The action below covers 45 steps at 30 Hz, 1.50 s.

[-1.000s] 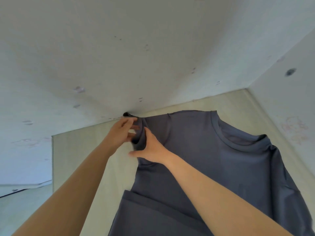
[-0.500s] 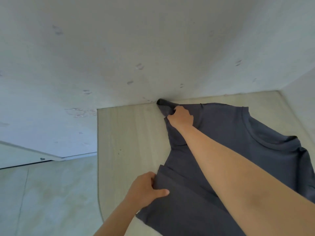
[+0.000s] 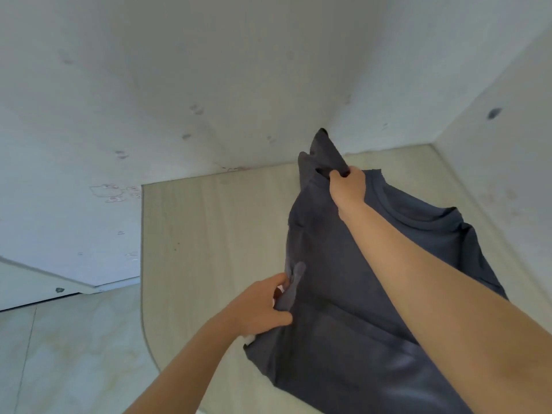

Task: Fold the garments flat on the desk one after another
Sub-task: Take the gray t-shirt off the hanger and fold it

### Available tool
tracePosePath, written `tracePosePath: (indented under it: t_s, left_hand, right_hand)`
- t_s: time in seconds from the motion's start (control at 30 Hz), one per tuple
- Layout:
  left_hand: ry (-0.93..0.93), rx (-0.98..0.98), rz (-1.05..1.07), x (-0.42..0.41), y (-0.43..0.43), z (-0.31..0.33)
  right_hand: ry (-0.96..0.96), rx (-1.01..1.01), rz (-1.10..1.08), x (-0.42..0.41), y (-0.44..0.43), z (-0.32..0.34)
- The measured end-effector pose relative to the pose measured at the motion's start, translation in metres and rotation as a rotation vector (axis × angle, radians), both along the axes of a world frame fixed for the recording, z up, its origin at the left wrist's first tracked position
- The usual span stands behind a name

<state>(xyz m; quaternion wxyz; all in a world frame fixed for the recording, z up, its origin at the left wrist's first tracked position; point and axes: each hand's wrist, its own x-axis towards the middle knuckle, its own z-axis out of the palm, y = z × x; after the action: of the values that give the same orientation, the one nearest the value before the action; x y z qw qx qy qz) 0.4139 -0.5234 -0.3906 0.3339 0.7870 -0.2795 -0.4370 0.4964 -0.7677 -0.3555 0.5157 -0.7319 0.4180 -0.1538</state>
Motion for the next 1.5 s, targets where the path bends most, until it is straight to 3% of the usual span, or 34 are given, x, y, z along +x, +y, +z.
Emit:
tracePosePath:
  t_s: [0.1, 0.2, 0.4, 0.57, 0.73, 0.93, 1.07, 1.17, 1.27, 1.4, 1.5]
  left_hand:
    - [-0.039, -0.002, -0.177, -0.034, -0.034, 0.014]
    - [-0.033, 0.010, -0.276, -0.078, -0.066, 0.010]
    - [0.231, 0.154, -0.303, -0.126, -0.090, -0.033]
    - [0.371, 0.138, -0.283, -0.104, -0.097, -0.037]
    - [0.074, -0.022, 0.122, -0.037, -0.133, -0.048]
    - [-0.362, -0.184, 0.203, 0.053, -0.199, -0.055]
    - [-0.542, -0.176, 0.088, 0.135, -0.243, -0.065]
    - [-0.613, -0.151, -0.048, 0.179, -0.277, -0.063]
    - [-0.677, -0.008, -0.221, 0.199, -0.306, -0.063]
    - [-0.651, 0.209, -0.437, 0.225, -0.322, -0.067]
    - [-0.512, 0.084, -0.498, 0.231, -0.327, -0.052]
  right_hand:
    - [-0.130, 0.078, -0.119, -0.059, -0.037, 0.006]
    - [-0.126, 0.142, -0.212, -0.134, -0.078, -0.007]
    - [0.055, 0.377, -0.285, -0.229, -0.119, -0.071]
    - [-0.033, 0.676, -0.412, -0.240, -0.130, -0.081]
    - [0.049, 0.619, -0.328, -0.231, -0.144, -0.086]
    - [0.053, 0.652, -0.360, -0.219, -0.162, -0.087]
    - [0.137, 0.475, -0.247, -0.221, -0.163, -0.095]
    - [0.070, 0.409, -0.264, -0.222, -0.164, -0.094]
    - [0.008, 0.423, -0.325, -0.221, -0.166, -0.095]
    - [0.016, 0.506, -0.300, -0.216, -0.164, -0.093]
    - [0.038, 0.382, -0.262, -0.213, -0.158, -0.087]
